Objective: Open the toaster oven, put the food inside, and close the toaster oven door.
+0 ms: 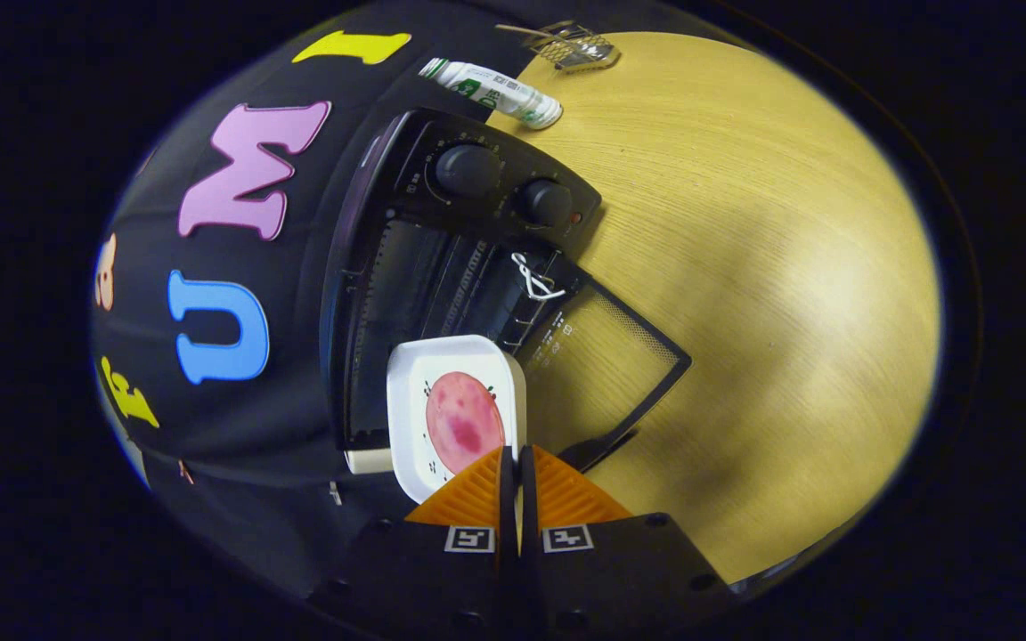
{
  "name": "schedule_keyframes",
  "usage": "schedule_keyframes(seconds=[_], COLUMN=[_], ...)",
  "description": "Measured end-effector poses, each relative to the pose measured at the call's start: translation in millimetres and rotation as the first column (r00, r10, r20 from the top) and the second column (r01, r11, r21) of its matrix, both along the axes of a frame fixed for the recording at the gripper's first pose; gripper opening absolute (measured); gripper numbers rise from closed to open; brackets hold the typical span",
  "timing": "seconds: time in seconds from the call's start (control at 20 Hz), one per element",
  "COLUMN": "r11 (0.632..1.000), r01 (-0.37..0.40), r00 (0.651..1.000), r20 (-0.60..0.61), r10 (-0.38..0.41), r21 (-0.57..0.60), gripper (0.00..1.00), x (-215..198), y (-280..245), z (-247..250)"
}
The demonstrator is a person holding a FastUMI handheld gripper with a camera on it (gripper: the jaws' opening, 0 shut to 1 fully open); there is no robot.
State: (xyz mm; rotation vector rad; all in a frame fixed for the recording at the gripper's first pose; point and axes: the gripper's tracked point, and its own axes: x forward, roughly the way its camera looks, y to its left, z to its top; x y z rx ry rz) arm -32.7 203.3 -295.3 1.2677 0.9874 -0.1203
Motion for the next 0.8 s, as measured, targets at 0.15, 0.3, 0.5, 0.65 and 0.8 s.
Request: schedule_keyframes(seconds=[0.15,0.3,0.5,0.65,0.8], r11=[0.995,0.980,0.958,0.949,0.935], r01=[0.104,0.198,0.288,0.314,0.353], r00=[0.994,0.979,0.955,0.946,0.930], r20=[-0.026,-0.047,-0.071,-0.074,-0.103], r10=[-0.104,-0.199,-0.288,-0.315,-0.353], r21=[-0.006,-0.011,-0.007,-0.021,-0.015], gripper=[0.05,0.05,0.05,0.05,0.05], x=[20.9,41.3,62.5,71.2,74.1], y=[4.2,6.2,12.7,17.6,25.1], z=[-1.5,-3.7,-8.1,-14.6,-23.6])
